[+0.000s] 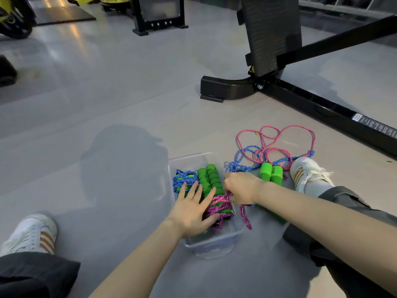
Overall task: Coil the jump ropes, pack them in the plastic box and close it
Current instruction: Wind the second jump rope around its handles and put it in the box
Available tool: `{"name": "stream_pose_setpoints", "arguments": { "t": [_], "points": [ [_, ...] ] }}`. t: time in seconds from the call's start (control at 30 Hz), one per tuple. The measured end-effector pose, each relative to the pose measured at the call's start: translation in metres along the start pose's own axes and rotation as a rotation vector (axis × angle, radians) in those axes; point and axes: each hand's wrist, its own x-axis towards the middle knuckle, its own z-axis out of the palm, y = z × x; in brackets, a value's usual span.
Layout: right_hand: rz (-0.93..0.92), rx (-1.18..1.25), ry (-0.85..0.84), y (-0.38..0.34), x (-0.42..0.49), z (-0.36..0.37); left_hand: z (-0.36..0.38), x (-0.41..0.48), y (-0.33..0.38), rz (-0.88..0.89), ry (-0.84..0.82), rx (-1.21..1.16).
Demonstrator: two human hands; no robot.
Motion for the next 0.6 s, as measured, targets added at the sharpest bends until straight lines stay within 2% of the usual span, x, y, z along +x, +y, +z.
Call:
{"name": "stream_pose_setpoints", "arguments": {
  "t": [0.1, 0.17, 0.23, 0.27, 0.33, 0.4, 0.47, 0.53, 0.6],
  "points": [
    [0.108, 0.296, -0.07, -0.007, 0.009, -0.012, 0.002, 0.003, -0.001, -0.008, -0.023, 0.025],
    [0.196, 0.704, -0.159, -0.011, 0.012, -0.019, 0.004, 0.005, -0.002, 0.002, -0.015, 0.016],
    [0.305, 1.111, -0.107, -0.014, 0.012, -0.019, 0.005, 0.006, -0.005, 0.015, 0.02, -0.028],
    [0.345, 1.193, -0.031, -0.016, 0.013, -0.014, 0.003, 0.005, -0.008, 0.024, 0.036, -0.057],
    [0.374, 1.016, 0.142, -0.018, 0.017, 0.002, -0.002, 0.005, -0.016, 0.049, 0.06, -0.169],
    [0.397, 0.761, 0.235, -0.021, 0.015, 0.019, -0.009, 0.001, -0.029, 0.034, 0.126, -0.414],
    [0.406, 0.679, 0.316, -0.023, 0.012, 0.033, -0.015, -0.006, -0.037, 0.012, 0.214, -0.606],
    [0.387, 0.589, 0.343, -0.03, 0.009, 0.036, -0.021, -0.014, -0.031, 0.022, 0.228, -0.694],
    [0.309, 0.428, 0.291, -0.034, 0.006, 0.034, -0.021, -0.017, -0.016, 0.048, 0.182, -0.638]
  ]
}}
